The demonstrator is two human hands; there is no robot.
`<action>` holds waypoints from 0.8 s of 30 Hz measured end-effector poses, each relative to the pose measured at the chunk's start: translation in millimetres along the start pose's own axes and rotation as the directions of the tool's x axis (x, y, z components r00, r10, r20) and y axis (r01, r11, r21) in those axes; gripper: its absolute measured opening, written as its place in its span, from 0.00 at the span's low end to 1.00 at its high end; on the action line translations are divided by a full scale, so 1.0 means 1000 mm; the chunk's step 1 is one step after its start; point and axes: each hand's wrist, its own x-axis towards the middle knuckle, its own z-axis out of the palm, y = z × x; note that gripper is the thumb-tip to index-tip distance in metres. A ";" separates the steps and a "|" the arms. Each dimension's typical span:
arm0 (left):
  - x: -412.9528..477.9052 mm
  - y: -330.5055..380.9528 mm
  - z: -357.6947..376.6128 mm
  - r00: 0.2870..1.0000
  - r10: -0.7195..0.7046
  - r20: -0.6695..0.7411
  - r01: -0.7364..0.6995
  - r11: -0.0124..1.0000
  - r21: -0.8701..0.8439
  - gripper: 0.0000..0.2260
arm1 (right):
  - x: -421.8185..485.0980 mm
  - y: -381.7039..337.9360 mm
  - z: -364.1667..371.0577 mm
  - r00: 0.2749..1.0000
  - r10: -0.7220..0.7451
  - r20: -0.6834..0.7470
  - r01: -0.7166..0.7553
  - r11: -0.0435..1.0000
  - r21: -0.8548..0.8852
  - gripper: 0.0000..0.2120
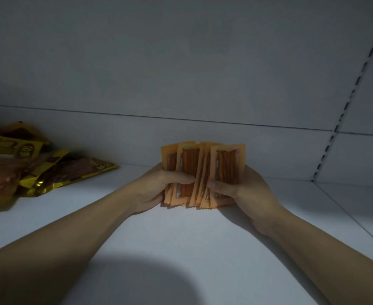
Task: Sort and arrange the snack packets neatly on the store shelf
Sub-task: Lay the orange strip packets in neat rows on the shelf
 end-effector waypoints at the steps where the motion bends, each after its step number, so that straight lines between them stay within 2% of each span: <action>1: -0.001 0.000 0.000 1.000 -0.001 0.001 0.001 1.000 0.004 0.16 | 0.000 0.000 0.000 1.000 0.007 -0.001 -0.007 1.000 0.000 0.17; 6: 0.000 -0.006 0.002 0.998 0.045 -0.037 -0.043 0.998 0.055 0.20 | 0.000 0.001 0.003 0.998 0.029 -0.047 -0.027 0.999 0.042 0.17; 11: 0.006 -0.009 -0.001 0.996 0.068 -0.062 -0.064 0.996 0.059 0.17 | -0.001 -0.001 0.002 0.988 0.104 0.109 -0.124 0.973 0.194 0.23; 13: 0.008 -0.011 0.000 0.994 0.083 -0.077 -0.080 0.996 0.038 0.17 | 0.000 -0.002 0.003 0.987 0.098 0.130 -0.122 0.974 0.193 0.25; 17: 0.011 -0.012 0.002 0.988 0.086 -0.131 -0.086 0.996 0.007 0.20 | 0.002 -0.002 0.005 0.998 0.047 0.029 -0.049 0.996 0.070 0.27; 19: 0.011 -0.012 0.001 0.988 0.071 -0.136 -0.073 0.997 -0.009 0.21 | 0.003 -0.001 0.004 0.999 0.037 -0.025 -0.035 0.997 0.069 0.28; 24: 0.009 -0.010 -0.008 0.999 0.043 -0.020 -0.043 0.999 -0.028 0.21 | 0.004 -0.001 -0.001 0.998 0.066 -0.021 -0.064 0.994 0.091 0.25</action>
